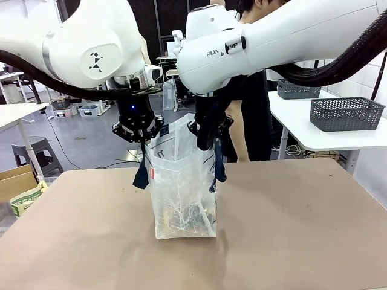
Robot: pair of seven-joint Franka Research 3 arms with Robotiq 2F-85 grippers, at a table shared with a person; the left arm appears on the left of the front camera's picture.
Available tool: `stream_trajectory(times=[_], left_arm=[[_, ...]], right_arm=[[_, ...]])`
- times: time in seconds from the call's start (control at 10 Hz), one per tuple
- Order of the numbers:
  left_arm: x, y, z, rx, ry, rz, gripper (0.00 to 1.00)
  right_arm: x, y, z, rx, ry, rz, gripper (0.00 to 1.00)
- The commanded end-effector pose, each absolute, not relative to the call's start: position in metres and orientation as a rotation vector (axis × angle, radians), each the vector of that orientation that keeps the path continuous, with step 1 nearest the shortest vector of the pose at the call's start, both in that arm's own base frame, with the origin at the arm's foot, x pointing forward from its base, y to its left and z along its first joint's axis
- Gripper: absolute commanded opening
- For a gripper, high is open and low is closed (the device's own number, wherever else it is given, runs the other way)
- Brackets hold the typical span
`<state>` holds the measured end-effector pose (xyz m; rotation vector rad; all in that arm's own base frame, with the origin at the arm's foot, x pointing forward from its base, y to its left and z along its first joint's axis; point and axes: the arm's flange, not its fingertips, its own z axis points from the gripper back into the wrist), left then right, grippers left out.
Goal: Transfer purchased items from the store into the shopping bag.
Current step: Move the Reusable shopping bag to the right side of the table.
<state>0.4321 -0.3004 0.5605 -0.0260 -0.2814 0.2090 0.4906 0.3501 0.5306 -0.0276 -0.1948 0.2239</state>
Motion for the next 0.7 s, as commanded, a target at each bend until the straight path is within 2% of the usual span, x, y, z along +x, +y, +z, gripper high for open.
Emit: stream_trajectory(times=[0.0, 0.6], left_arm=[[0.433, -0.299, 0.564, -0.03, -0.288, 0.212, 0.0], [0.428, -0.334, 0.542, -0.129, -0.231, 0.212, 0.0]], right_arm=[[0.487, 0.345, 0.53, -0.024, -0.195, 0.244, 0.0], [0.494, 0.371, 0.521, -0.008, -0.265, 0.12, 0.0]])
